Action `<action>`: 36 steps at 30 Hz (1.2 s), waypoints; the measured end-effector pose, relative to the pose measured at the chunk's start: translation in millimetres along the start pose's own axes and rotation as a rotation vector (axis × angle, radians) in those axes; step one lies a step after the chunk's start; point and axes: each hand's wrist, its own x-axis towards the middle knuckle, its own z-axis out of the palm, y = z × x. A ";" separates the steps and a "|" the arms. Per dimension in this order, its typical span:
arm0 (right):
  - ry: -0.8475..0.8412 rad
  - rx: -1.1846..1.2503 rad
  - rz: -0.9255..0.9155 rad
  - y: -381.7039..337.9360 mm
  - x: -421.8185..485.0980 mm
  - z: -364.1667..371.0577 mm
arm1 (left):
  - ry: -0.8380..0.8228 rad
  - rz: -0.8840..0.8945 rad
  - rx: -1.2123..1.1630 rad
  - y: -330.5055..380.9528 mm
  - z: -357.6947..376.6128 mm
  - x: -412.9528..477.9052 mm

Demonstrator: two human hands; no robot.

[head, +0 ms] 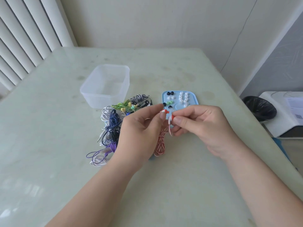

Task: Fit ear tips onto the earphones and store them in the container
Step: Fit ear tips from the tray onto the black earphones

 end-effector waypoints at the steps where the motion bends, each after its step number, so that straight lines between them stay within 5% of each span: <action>1: 0.002 0.003 0.008 0.3 -0.6 0.0 | 0.011 0.015 0.025 -0.2 -1.0 0.4; 14: 0.023 -0.181 -0.012 -4.1 -5.5 6.8 | -0.048 0.050 0.020 -1.0 3.9 -0.7; 19: 0.337 -0.671 -0.139 4.0 10.1 -25.3 | -0.109 -0.010 -0.061 -5.1 3.4 2.6; 25: 0.211 -1.057 -0.112 14.1 12.4 -24.5 | -0.136 -0.075 -0.211 -2.2 8.1 0.8; 32: 0.136 -1.161 -0.070 15.2 16.1 -20.4 | -0.113 -0.107 -0.249 -3.8 6.7 0.1; 36: 0.232 -1.029 -0.281 15.4 17.2 -16.5 | -0.097 -0.134 -0.286 -3.8 8.1 -1.2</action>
